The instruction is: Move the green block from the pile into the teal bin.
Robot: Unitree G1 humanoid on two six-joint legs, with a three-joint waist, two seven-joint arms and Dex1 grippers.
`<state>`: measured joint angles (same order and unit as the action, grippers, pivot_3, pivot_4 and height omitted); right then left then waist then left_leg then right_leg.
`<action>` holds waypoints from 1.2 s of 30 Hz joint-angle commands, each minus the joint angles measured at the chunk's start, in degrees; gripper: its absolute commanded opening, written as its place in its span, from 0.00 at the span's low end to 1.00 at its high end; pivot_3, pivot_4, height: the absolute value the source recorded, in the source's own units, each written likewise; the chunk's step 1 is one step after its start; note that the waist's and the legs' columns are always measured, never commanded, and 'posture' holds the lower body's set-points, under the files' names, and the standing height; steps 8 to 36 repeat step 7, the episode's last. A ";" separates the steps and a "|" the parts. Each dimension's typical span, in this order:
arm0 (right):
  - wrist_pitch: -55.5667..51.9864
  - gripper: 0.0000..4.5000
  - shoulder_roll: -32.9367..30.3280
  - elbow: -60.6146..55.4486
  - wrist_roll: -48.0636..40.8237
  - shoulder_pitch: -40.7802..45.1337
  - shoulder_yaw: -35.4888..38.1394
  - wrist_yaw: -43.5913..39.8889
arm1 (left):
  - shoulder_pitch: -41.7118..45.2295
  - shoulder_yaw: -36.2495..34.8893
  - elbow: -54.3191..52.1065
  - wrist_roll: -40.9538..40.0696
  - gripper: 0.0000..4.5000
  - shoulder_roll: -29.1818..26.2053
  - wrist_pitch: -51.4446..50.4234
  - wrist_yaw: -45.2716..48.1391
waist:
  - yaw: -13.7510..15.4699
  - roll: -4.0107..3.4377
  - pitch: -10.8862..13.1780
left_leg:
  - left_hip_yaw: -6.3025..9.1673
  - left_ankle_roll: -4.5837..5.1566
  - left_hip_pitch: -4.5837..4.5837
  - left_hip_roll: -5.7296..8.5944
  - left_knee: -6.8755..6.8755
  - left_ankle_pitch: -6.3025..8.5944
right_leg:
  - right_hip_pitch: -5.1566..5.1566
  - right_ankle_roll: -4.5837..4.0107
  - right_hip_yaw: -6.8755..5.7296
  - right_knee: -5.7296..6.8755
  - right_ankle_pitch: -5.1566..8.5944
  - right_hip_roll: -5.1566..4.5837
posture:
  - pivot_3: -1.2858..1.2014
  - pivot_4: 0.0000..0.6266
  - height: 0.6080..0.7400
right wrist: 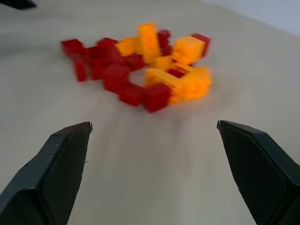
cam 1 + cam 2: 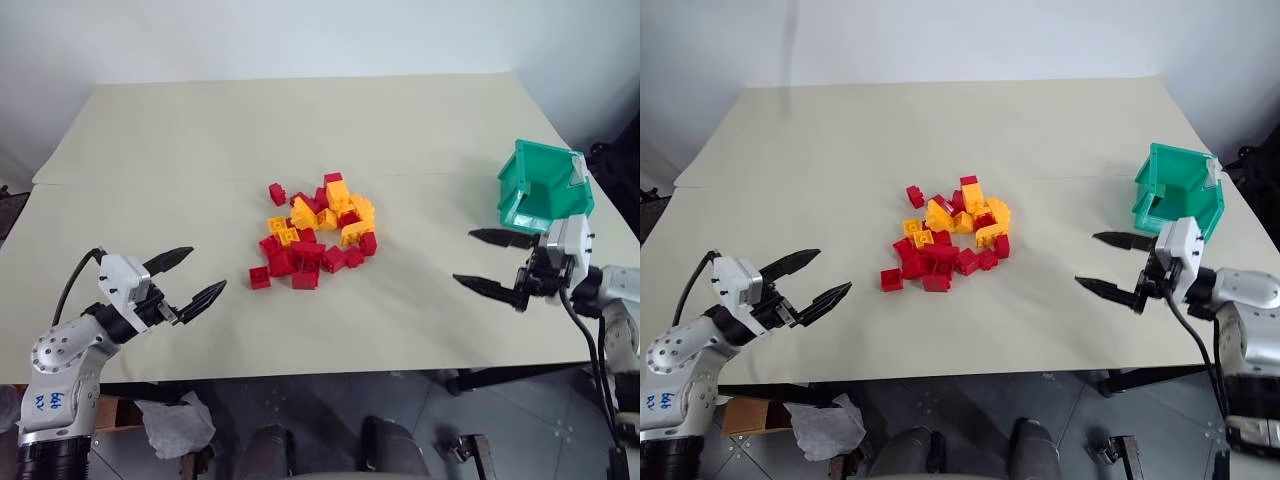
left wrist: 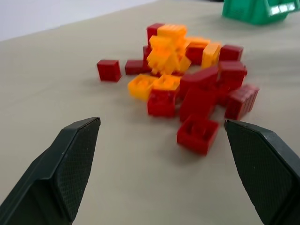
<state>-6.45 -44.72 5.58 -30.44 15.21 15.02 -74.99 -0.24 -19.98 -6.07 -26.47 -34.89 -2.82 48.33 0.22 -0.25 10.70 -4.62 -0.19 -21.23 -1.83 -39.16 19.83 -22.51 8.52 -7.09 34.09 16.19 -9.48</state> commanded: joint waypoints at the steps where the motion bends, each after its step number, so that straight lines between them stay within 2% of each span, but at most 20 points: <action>1: 0.94 0.99 0.58 -7.75 -1.80 -5.93 1.57 0.12 | -1.93 -1.63 -2.28 0.20 1.00 -1.07 1.80 0.72 | 0.13 0.01 -0.01 | 0.02 0.00 0.01 0.00 0.00 0.00 | 0.01 0.00 -0.01 0.01 0.00 0.00 | 0.52 0.24 1.00; 7: 3.46 0.99 3.94 -6.77 -0.79 -8.19 2.38 4.27 | -5.29 -2.33 -5.05 -0.71 1.00 -2.00 0.41 0.71 | -0.15 0.01 -0.01 | -0.02 0.00 0.02 -0.01 0.01 0.03 | -0.03 0.00 0.01 0.03 0.00 0.00 | 0.52 0.24 1.00; 36: 3.46 0.99 3.94 -6.77 -0.79 -8.19 2.38 4.27 | -5.29 -2.33 -5.05 -0.71 1.00 -2.00 0.41 0.71 | -0.15 0.01 -0.01 | -0.02 0.00 0.02 -0.01 0.01 0.03 | -0.03 0.00 0.01 0.03 0.00 0.00 | 0.52 0.24 1.00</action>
